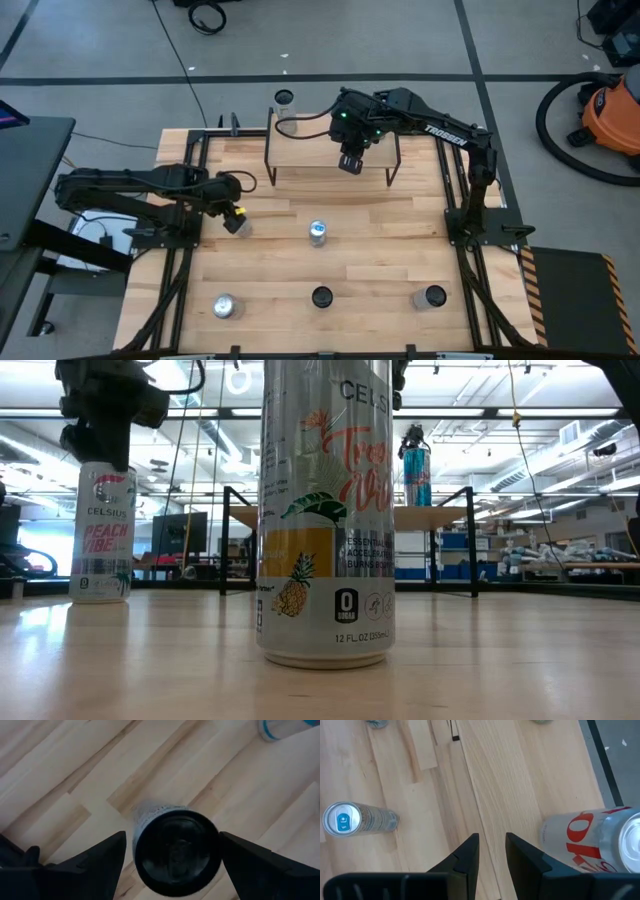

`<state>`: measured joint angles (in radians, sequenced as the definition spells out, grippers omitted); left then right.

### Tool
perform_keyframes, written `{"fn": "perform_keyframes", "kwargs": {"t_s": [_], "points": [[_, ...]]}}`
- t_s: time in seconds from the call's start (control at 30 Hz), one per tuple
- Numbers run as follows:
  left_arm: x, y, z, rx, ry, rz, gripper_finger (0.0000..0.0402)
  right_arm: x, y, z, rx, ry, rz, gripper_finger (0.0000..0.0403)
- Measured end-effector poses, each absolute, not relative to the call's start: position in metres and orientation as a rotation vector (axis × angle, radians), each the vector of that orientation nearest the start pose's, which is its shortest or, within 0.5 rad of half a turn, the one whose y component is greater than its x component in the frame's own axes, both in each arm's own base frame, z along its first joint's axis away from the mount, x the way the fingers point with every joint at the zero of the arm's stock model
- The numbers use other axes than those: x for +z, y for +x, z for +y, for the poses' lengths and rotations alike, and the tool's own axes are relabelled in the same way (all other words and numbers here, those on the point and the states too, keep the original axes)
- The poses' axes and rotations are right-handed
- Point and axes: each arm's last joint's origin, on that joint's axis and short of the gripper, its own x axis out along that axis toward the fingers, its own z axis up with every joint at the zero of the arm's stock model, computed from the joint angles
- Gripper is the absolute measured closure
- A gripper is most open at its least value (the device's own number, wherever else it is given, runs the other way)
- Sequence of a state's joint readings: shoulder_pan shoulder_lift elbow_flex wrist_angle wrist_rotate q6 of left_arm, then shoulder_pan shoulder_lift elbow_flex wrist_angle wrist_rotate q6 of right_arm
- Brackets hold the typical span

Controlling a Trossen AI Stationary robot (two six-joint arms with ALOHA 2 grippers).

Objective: Place canned beverage on shelf
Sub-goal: Put the white soda can on the shelf

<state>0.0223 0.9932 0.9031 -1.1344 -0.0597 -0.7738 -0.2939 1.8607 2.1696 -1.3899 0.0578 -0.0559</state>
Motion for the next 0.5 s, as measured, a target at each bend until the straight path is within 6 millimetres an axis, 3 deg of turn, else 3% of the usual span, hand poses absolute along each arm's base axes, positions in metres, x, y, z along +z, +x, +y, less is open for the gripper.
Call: {"fn": "perform_keyframes", "kwargs": {"t_s": [0.5], "points": [[0.271, 0.159, -0.012, 0.504, -0.560, 1.129, 0.0083, 0.403, 0.341, -0.105, -0.282, 0.071, 1.085, 0.0300]]}}
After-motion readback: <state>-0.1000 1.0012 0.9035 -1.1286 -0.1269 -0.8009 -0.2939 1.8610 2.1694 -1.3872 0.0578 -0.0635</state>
